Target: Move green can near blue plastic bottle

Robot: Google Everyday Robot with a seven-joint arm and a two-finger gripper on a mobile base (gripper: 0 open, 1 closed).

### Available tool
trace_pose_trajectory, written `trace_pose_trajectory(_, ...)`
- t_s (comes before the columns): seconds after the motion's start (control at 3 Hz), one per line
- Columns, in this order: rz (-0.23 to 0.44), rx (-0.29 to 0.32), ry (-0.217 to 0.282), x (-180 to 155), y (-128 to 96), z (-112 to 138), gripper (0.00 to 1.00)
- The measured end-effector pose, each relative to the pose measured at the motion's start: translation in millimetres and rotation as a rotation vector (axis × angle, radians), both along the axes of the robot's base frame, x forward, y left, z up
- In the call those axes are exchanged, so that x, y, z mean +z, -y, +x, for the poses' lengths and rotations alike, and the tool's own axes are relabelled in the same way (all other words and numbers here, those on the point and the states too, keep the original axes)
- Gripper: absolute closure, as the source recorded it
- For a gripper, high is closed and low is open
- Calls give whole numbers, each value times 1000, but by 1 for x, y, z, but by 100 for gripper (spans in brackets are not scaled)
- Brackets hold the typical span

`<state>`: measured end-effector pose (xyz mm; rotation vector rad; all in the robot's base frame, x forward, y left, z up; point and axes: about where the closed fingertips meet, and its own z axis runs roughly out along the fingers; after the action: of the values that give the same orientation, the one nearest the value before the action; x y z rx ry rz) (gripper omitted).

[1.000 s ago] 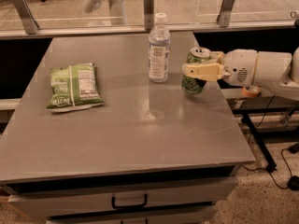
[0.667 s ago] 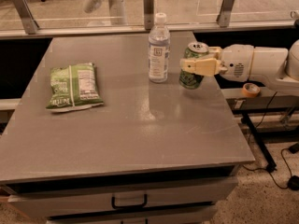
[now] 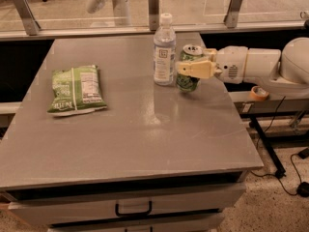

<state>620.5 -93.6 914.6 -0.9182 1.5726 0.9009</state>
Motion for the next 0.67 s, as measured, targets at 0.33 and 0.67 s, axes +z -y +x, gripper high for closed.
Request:
trace_pose_trajectory(0.33,-9,4,-5,-5,-10,5,13)
trace_pose_trajectory(0.67,-24,0,-11,-9,-14,9,0)
